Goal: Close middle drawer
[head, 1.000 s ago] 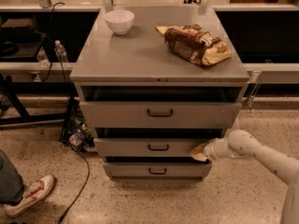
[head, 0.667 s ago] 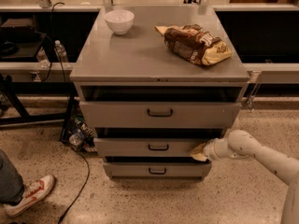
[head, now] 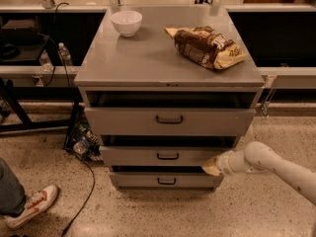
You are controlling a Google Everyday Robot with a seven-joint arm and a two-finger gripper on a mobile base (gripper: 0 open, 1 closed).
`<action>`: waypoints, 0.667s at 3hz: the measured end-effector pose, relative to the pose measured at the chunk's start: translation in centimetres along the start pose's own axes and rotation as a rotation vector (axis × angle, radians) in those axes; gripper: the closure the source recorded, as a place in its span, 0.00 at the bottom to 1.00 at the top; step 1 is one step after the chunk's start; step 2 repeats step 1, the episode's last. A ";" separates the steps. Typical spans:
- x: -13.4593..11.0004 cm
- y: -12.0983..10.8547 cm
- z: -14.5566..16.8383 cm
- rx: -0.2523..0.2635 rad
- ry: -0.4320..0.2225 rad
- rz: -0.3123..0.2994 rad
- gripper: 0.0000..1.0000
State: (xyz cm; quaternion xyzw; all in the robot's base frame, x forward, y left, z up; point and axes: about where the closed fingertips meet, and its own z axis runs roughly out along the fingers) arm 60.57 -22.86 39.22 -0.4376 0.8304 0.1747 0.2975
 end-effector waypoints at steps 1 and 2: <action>2.1 4.0 -2.9 -0.029 -0.006 0.077 1.00; 2.1 4.0 -2.9 -0.029 -0.006 0.077 1.00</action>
Offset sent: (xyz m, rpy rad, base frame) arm 0.0000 0.0000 0.0000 0.0000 0.0000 0.0000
